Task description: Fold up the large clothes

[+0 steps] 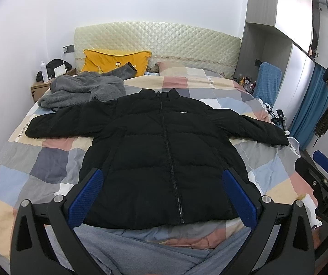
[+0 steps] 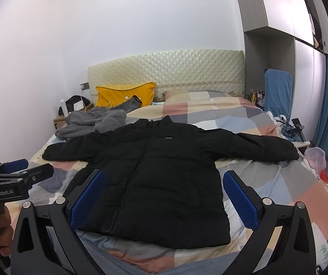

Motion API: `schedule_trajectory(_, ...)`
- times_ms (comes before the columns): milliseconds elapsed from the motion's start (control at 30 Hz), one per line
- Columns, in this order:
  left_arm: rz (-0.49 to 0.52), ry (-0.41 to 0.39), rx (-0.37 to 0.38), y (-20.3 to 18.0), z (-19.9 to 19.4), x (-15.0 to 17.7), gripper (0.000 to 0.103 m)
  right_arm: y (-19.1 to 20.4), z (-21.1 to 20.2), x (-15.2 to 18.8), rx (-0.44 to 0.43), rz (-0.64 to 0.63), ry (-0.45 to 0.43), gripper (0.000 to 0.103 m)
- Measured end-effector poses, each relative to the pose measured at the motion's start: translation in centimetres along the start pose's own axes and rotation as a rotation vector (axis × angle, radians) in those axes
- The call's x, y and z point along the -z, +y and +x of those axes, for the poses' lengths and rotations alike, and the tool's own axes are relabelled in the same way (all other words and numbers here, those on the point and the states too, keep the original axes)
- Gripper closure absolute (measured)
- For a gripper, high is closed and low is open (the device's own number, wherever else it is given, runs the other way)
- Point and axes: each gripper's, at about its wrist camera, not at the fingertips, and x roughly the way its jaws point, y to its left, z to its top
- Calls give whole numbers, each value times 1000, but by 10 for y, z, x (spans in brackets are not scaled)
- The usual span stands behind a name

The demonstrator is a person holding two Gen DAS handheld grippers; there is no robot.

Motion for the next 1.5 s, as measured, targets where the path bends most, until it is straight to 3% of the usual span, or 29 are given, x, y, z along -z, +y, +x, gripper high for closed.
schedule_trajectory(733, -7, 5, 8, -4, 12, -16, 0, -19, 4, -14, 34, 33, -43, 0)
schedule_trajectory(1100, -13, -16, 119, -33, 28, -48, 0, -68, 10, -39, 70, 57, -93, 0)
schedule_trajectory(1300, 7, -70, 154, -56, 36, -78, 0, -99, 16, -60, 61, 104, -134, 0)
schedule_trajectory(1500, 67, -111, 142, -72, 53, -99, 0, -129, 35, -72, 17, 117, -155, 0)
